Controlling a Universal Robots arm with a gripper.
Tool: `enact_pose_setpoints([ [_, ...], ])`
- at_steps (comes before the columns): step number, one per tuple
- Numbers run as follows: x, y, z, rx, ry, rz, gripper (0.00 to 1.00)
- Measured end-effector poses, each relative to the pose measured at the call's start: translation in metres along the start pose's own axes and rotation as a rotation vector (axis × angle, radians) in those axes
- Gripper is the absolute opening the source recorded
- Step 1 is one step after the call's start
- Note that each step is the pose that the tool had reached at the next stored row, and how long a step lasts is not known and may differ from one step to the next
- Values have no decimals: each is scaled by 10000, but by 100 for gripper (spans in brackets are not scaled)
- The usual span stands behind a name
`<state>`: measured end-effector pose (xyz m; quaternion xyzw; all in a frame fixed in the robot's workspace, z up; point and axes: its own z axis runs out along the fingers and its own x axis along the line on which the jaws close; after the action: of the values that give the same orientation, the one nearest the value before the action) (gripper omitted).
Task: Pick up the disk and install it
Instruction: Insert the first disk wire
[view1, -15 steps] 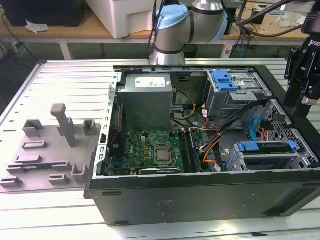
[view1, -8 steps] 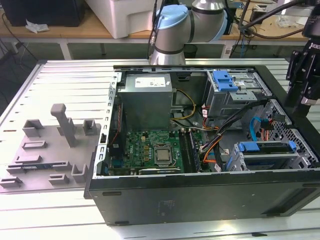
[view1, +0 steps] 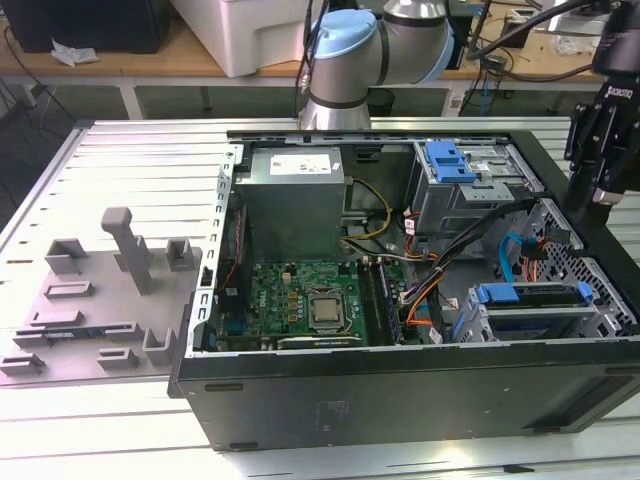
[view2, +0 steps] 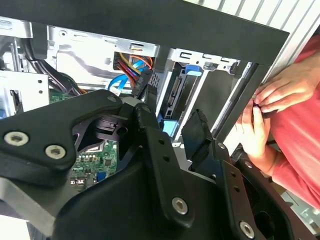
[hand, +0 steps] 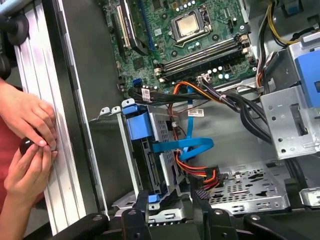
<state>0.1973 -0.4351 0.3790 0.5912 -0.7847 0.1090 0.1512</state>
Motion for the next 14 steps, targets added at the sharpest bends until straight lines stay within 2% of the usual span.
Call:
enact_pose_setpoints([
  [1,-39,11,-6,20,82,13,47],
  [3,-77,22,-13,39,163,28,47],
  [5,-139,39,-22,71,301,54,47],
  [7,-177,49,-26,94,402,76,47],
  [8,-210,57,-26,118,507,96,47],
  [12,-277,74,-21,175,752,136,47],
  [13,-310,83,-20,195,846,152,47],
  [14,-332,89,-18,208,904,162,47],
])
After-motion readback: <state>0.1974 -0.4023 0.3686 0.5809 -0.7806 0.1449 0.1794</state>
